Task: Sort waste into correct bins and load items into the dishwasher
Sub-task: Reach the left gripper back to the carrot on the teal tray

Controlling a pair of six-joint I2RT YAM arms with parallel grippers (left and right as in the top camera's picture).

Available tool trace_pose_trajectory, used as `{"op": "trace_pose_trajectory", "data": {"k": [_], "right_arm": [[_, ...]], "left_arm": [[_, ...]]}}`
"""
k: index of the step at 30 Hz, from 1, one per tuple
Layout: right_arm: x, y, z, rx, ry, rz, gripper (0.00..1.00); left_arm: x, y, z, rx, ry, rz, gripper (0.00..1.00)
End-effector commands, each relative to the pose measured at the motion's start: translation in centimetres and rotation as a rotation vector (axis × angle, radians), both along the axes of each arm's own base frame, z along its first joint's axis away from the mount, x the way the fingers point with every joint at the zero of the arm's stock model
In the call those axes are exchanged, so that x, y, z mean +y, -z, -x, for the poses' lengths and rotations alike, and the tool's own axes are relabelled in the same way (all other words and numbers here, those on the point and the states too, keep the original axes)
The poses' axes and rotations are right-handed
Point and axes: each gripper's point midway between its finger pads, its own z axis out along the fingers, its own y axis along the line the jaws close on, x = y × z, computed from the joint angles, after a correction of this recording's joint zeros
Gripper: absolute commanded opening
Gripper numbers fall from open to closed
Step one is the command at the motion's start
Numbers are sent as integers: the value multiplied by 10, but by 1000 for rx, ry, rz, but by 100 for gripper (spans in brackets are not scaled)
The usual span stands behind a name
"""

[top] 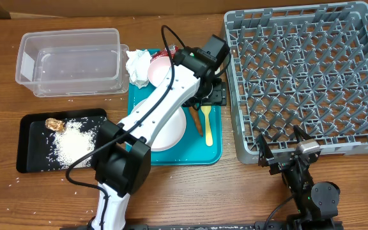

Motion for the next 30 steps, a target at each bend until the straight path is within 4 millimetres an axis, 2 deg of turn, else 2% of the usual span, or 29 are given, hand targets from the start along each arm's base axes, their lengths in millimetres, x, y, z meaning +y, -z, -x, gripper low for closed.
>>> {"op": "trace_pose_trajectory", "data": {"k": [1,8,16,19,24,30], "right_arm": [[0,3,0,-2,4,6,100],[0,3,0,-2,4,6,100],[-1,2,0,-4,4,6,100],[-1,-1,0,-18,4,5,100],[0,-3,0,-26,4,4,100],[0,-1,0,-15,4,5,100]], "left_arm": [[-7,1,3,8,21,13,79],[-15,1,8,14,1,23,81],[-37,4,11,-13,44,46,80],[-41,10,9,-17,52,43,80],[-48,17,-2,-77,169,47,83],[-46,19,4,-41,113,39,82]]}}
